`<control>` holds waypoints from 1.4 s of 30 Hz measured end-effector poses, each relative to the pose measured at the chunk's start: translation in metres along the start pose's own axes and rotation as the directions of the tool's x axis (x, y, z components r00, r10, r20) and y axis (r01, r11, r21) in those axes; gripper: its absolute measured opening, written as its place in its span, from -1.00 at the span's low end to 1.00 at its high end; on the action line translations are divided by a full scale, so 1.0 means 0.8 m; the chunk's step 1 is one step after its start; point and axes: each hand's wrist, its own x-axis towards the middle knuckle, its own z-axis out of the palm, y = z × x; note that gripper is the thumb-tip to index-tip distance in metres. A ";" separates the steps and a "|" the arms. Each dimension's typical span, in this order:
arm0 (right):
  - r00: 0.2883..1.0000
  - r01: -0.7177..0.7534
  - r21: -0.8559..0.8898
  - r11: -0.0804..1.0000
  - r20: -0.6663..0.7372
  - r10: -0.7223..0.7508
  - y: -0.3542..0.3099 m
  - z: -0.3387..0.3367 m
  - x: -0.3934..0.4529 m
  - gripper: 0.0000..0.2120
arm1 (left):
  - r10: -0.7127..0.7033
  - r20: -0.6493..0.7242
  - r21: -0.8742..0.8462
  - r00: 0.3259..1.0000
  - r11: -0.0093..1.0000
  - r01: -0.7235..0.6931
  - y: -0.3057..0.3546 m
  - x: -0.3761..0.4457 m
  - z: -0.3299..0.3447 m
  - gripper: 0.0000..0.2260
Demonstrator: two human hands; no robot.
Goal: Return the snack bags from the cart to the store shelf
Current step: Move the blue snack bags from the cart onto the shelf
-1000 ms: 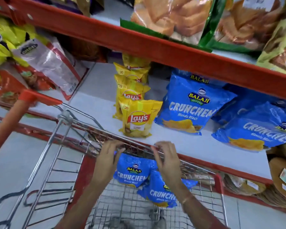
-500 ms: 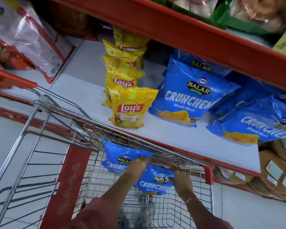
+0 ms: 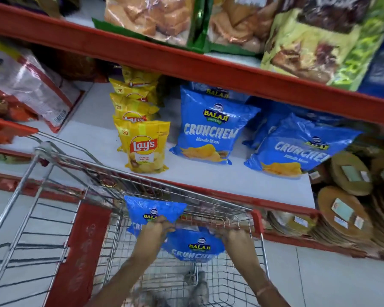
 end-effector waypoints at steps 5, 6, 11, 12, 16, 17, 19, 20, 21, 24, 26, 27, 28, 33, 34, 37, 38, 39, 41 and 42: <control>0.954 0.116 0.295 0.948 -0.298 -0.024 0.007 -0.098 -0.011 -0.90 | 0.158 -0.333 -0.128 0.930 0.969 -0.211 0.083 -0.002 -0.107 -0.91; 0.928 0.155 0.308 0.939 -0.371 -0.032 0.006 -0.122 -0.012 -0.90 | 0.193 -0.381 -0.101 0.904 0.963 -0.248 0.099 -0.001 -0.129 -0.92; 0.800 0.284 0.297 0.912 -0.598 -0.055 -0.001 -0.227 -0.009 -0.95 | 0.266 -0.538 -0.070 0.800 0.932 -0.357 0.157 0.013 -0.207 -0.91; 0.773 0.297 0.273 0.915 -0.632 -0.062 -0.001 -0.244 -0.006 -0.94 | 0.272 -0.557 -0.062 0.785 0.929 -0.366 0.165 0.019 -0.218 -0.91; 0.671 0.321 0.197 0.926 -0.738 -0.076 0.003 -0.293 0.015 -0.93 | 0.332 -0.623 0.015 0.708 0.910 -0.414 0.191 0.047 -0.249 -0.89; 0.659 0.330 0.195 0.923 -0.748 -0.078 0.004 -0.300 0.022 -0.92 | 0.347 -0.630 0.032 0.695 0.906 -0.422 0.195 0.056 -0.253 -0.88; 0.661 0.313 0.204 0.928 -0.748 -0.059 0.009 -0.304 0.040 -0.93 | 0.372 -0.620 0.069 0.690 0.903 -0.424 0.197 0.077 -0.254 -0.92; 0.676 0.297 0.213 0.931 -0.736 -0.047 0.012 -0.303 0.048 -0.93 | 0.385 -0.605 0.095 0.697 0.904 -0.417 0.196 0.088 -0.252 -0.93; 0.696 0.281 0.227 0.932 -0.717 -0.035 0.014 -0.300 0.057 -0.93 | 0.395 -0.587 0.115 0.707 0.905 -0.410 0.193 0.098 -0.249 -0.93; 0.752 0.238 0.262 0.935 -0.660 -0.007 0.020 -0.281 0.078 -0.92 | 0.390 -0.503 0.111 0.771 0.914 -0.390 0.181 0.122 -0.238 -0.92; 0.781 0.218 0.297 0.930 -0.624 0.016 0.020 -0.264 0.089 -0.91 | 0.380 -0.456 0.119 0.805 0.922 -0.368 0.171 0.130 -0.229 -0.89; 0.774 0.216 0.297 0.930 -0.633 0.022 0.018 -0.255 0.092 -0.90 | 0.385 -0.454 0.135 0.803 0.921 -0.365 0.165 0.130 -0.223 -0.85; 0.746 0.222 0.285 0.933 -0.666 0.026 0.015 -0.246 0.094 -0.87 | 0.387 -0.467 0.146 0.795 0.921 -0.362 0.158 0.128 -0.217 -0.80; 0.541 0.381 0.172 0.908 -0.838 -0.068 -0.031 -0.188 0.082 -0.81 | 0.264 -0.595 0.009 0.759 0.947 -0.322 0.106 0.080 -0.177 -0.75; 0.533 0.417 0.154 0.896 -0.840 -0.103 -0.043 -0.169 0.080 -0.81 | 0.250 -0.585 0.003 0.772 0.952 -0.307 0.087 0.070 -0.164 -0.78; 0.554 0.473 0.046 0.880 -0.792 -0.257 -0.069 -0.101 0.079 -0.81 | 0.200 -0.479 0.019 0.855 0.976 -0.217 0.020 0.047 -0.121 -0.73; 0.585 0.492 0.022 0.870 -0.749 -0.312 -0.074 -0.073 0.083 -0.79 | 0.168 -0.419 0.016 0.892 0.984 -0.178 -0.003 0.042 -0.108 -0.67; 0.633 0.506 0.013 0.863 -0.685 -0.361 -0.079 -0.046 0.087 -0.76 | 0.143 -0.363 0.023 0.921 0.989 -0.145 -0.026 0.039 -0.096 -0.62; 0.765 0.487 -0.004 0.874 -0.480 -0.429 -0.085 0.008 0.100 -0.70 | 0.089 -0.258 0.056 0.962 0.995 -0.078 -0.062 0.040 -0.076 -0.63; 0.828 0.457 -0.010 0.889 -0.360 -0.430 -0.088 0.029 0.108 -0.68 | 0.064 -0.208 0.086 0.976 0.995 -0.047 -0.074 0.043 -0.070 -0.66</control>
